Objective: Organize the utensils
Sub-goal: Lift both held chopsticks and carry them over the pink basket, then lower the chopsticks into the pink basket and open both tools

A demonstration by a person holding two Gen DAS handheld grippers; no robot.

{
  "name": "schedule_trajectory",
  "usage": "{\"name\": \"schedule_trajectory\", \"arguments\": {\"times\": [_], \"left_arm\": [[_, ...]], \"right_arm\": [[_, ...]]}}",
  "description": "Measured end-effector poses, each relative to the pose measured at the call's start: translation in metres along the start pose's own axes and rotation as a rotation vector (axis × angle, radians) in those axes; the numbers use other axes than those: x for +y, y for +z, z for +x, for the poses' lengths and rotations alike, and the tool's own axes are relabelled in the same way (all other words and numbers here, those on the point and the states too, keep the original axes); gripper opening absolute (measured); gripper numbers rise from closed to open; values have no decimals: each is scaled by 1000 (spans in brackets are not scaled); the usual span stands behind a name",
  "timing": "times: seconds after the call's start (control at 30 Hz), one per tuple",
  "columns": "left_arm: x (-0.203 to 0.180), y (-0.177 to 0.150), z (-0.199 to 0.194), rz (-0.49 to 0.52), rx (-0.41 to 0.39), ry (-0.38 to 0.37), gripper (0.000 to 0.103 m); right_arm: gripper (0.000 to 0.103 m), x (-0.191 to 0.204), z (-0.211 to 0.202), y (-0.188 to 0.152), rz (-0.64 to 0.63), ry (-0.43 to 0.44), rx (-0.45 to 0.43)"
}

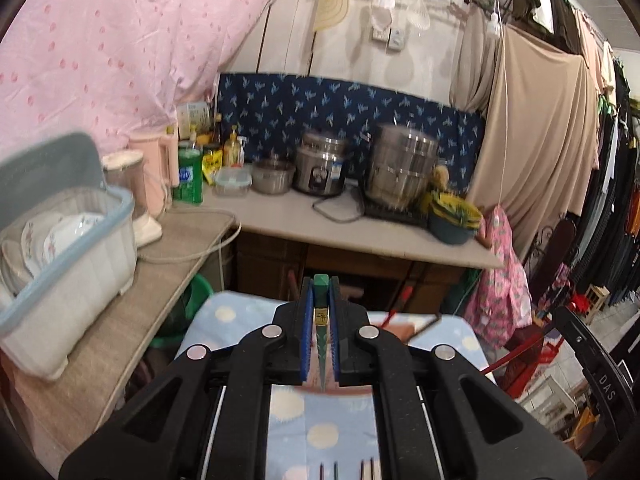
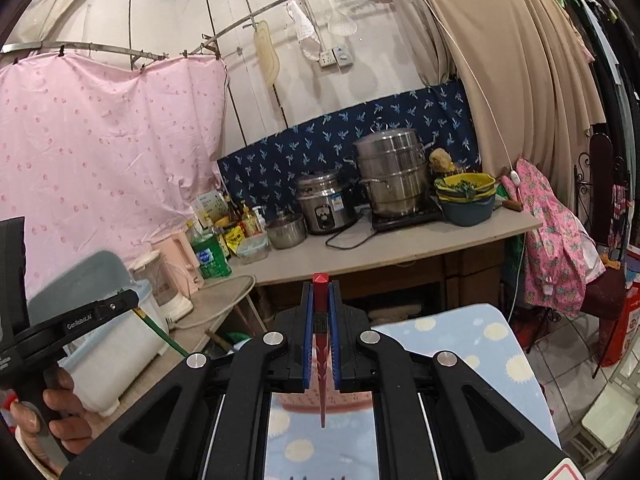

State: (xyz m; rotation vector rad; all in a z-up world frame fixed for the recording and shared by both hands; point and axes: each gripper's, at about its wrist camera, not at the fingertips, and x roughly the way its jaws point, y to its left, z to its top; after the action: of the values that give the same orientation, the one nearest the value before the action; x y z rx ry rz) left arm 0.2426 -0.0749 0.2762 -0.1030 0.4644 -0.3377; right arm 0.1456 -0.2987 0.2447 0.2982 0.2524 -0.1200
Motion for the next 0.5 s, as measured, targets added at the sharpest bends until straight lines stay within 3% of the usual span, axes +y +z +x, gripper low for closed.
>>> {"name": "schedule_trajectory", "arguments": {"times": [0.27, 0.5], "left_arm": [[-9, 29, 40, 12, -68, 37, 7], [-6, 33, 77, 13, -51, 67, 7]], "right_arm": [[7, 9, 56, 42, 45, 18, -73], [7, 4, 110, 29, 50, 5, 2]]}}
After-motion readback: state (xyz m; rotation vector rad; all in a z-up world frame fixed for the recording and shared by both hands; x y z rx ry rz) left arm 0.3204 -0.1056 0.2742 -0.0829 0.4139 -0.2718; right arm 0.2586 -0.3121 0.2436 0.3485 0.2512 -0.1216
